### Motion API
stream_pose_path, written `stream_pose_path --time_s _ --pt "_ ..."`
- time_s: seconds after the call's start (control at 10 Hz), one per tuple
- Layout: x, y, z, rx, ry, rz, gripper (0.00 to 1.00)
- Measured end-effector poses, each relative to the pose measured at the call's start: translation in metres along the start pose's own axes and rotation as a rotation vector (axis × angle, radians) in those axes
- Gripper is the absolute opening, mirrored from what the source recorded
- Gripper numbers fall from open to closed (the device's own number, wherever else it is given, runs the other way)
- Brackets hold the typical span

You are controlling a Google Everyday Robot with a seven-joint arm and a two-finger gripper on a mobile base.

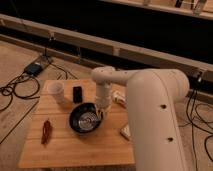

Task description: Drag the ceramic bowl in a circle

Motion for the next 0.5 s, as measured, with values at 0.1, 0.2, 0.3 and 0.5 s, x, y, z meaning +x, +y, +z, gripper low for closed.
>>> stream_pose_path --time_s 0.1,0.2,0.3,0.5 --pt "0.0008 -0.0017 0.0035 -0.018 -0.001 0.002 0.42" --pt "0.0011 -0.0032 0.0049 -0.028 -0.003 0.003 0.5" --pt "0.001 -0.0044 0.0057 -0.04 -0.007 0.002 0.6" --pt "-0.0003 -0.0037 0.0042 -0.069 -0.024 -0.009 0.77"
